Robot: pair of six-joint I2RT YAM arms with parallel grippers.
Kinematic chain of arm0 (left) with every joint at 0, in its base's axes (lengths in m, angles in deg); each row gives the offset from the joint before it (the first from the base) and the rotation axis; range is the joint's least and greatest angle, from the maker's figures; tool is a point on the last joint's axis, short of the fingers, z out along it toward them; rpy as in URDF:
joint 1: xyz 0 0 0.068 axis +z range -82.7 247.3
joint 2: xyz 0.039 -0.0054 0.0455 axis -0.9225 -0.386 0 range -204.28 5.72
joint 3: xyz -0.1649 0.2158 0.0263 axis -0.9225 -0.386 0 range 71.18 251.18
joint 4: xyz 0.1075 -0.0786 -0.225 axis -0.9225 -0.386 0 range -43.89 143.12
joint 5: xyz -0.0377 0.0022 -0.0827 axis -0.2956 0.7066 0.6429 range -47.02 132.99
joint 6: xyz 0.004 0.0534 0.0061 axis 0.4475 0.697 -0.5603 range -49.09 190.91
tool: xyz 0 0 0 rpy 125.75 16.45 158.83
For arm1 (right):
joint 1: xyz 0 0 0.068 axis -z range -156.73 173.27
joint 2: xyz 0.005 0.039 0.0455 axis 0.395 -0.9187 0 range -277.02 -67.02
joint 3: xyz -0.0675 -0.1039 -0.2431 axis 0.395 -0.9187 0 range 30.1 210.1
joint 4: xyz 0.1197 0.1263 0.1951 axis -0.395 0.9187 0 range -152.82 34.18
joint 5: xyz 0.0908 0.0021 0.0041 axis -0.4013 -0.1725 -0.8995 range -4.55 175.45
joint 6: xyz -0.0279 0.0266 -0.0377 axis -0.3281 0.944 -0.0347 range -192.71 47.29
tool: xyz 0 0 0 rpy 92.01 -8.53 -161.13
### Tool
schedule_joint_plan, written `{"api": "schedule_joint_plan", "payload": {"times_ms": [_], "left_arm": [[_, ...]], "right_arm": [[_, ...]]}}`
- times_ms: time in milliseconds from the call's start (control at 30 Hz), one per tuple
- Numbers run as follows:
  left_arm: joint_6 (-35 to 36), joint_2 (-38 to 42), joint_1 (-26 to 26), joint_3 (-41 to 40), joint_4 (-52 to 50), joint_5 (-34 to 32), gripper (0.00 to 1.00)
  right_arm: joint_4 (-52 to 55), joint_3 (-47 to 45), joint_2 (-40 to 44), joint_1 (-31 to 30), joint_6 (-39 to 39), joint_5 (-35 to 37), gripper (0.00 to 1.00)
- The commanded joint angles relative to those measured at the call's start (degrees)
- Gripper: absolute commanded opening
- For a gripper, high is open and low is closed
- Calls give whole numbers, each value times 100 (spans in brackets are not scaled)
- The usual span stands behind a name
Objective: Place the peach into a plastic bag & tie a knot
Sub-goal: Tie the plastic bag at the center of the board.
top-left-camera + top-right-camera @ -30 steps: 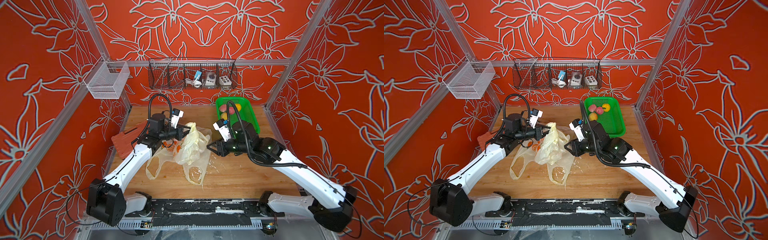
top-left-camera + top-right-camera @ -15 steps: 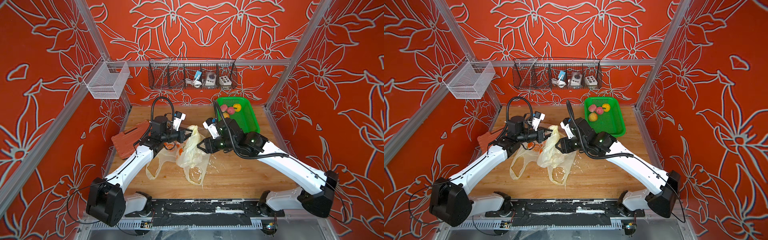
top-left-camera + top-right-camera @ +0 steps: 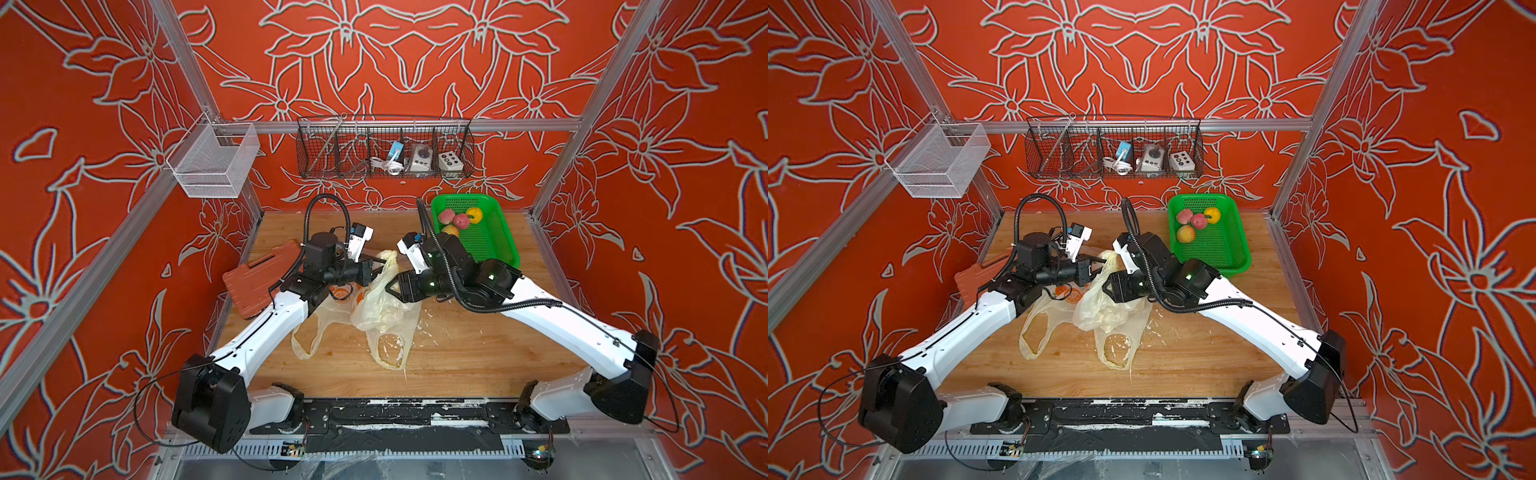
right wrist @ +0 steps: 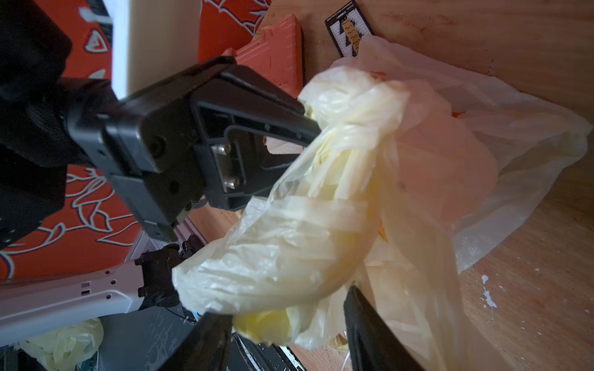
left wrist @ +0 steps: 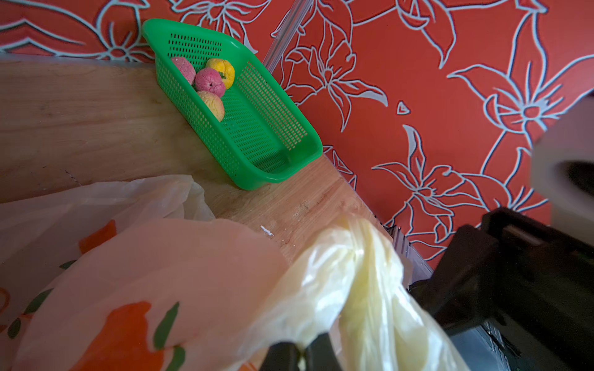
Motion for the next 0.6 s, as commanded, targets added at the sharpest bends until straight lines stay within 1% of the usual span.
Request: {"api": "schedule_joint_plan", "payload": {"times_ms": [0,133,500,567], "left_arm": [[-178,123,-43,-66,317,-162,0],[-339,121,-53,-88,444,-183,0],[-292,158,-114,-111,380,-193,0],[-287,153,-114,-106,378,-151,0]], "right_arm": [[224,178,-68,-125,326,524,58],[507,375,-201,-288,202,1029,56],[571,563,-503,-302,95,1262,50],[598,584,-509,-293,81,1323,47]]}}
